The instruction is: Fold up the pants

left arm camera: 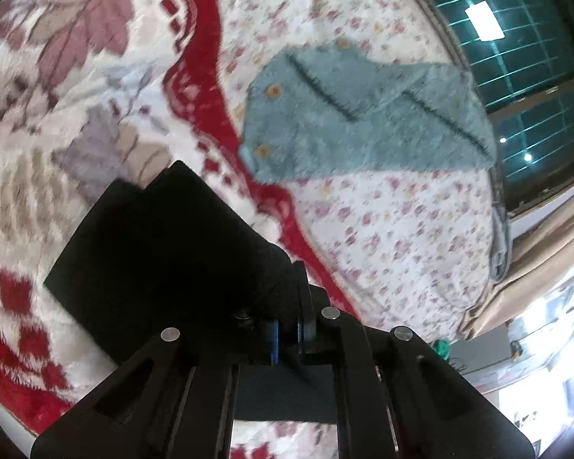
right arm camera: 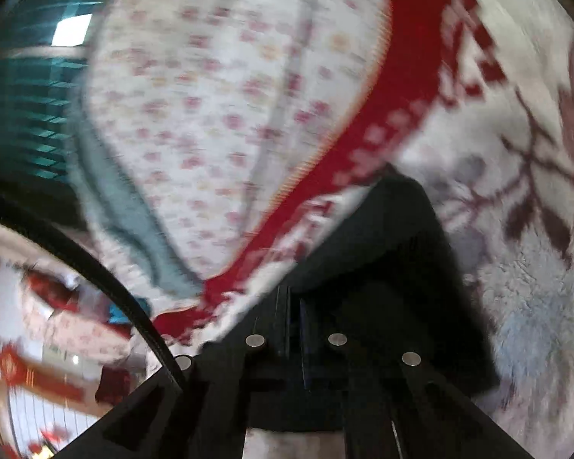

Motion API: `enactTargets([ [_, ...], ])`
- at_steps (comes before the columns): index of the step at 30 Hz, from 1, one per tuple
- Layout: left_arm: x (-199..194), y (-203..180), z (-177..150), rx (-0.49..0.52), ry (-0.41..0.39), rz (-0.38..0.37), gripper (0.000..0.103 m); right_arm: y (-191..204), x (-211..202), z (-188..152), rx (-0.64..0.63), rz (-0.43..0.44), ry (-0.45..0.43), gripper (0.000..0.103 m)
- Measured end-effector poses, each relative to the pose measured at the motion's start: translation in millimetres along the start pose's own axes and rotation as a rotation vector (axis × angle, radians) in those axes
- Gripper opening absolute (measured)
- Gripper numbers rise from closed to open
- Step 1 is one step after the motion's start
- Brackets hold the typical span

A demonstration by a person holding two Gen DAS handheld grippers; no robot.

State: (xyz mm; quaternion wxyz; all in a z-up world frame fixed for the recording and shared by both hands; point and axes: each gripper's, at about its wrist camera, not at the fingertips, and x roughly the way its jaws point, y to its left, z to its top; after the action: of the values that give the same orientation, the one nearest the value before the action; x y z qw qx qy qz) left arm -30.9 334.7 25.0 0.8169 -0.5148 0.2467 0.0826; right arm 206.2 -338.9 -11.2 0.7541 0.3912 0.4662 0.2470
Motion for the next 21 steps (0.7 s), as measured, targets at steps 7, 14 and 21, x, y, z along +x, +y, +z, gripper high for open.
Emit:
enactTargets([
  [7,6.7,-19.4,27.1,0.008,-0.011,-0.062,0.004,44.9,-57.5,-21.9,-0.107,0.079,-0.064,0.004],
  [14,86.8,-9.4,70.8,-0.061,0.048,0.025,0.004,32.2,-5.4,20.4,0.040,0.038,-0.016,0.004],
  [21,162.8,7.4,105.4,-0.118,0.159,0.106,0.048,7.9,97.7,96.5,0.133,-0.070,0.059,0.052],
])
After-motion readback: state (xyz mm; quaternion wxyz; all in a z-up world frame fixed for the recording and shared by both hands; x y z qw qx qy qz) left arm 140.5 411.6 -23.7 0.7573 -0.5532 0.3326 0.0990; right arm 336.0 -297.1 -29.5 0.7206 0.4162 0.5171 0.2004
